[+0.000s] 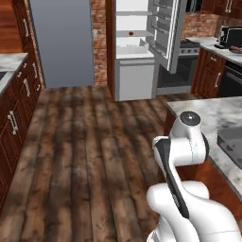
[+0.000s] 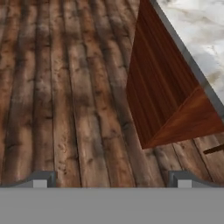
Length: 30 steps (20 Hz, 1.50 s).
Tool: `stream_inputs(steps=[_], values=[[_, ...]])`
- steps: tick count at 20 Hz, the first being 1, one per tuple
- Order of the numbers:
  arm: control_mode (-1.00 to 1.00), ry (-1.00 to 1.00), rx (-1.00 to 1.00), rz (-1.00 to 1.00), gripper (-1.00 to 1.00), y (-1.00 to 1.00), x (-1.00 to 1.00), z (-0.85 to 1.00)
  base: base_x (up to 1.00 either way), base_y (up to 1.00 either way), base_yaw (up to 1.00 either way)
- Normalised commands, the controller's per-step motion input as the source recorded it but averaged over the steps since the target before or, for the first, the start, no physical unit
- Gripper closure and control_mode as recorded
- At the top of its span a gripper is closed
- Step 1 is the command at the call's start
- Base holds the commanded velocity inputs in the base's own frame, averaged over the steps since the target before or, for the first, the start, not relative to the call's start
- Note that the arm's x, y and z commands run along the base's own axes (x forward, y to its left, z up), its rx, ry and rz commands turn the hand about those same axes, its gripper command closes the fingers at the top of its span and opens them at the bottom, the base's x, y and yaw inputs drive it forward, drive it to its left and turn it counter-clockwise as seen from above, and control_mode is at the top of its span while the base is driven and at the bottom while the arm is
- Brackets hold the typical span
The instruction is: Place the cold items (orange and bell pepper) from the fridge in one tupperware on the dining counter. Place the warm items (hot dog and kebab skewer) in the stove area in another tupperware.
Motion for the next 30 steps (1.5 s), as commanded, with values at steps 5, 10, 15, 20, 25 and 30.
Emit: stream_inputs(steps=[5, 10, 15, 20, 25, 30], values=[[1.00, 0.00, 0.00, 0.00, -1.00, 0.00, 0.00, 0.00, 1.00, 0.20, -0.23], [1.00, 0.00, 0.00, 0.00, -1.00, 0.00, 0.00, 0.00, 1.00, 0.32, -0.23], [1.00, 0.00, 0.00, 0.00, -1.00, 0.00, 0.00, 0.00, 1.00, 0.46, -0.24], [1.00, 0.00, 0.00, 0.00, -1.00, 0.00, 0.00, 0.00, 1.00, 0.60, -0.23], [1.00, 0.00, 0.00, 0.00, -1.00, 0.00, 0.00, 0.00, 1.00, 0.59, -0.09], [1.00, 0.00, 0.00, 0.00, -1.00, 0.00, 0.00, 0.00, 1.00, 0.29, -0.01]])
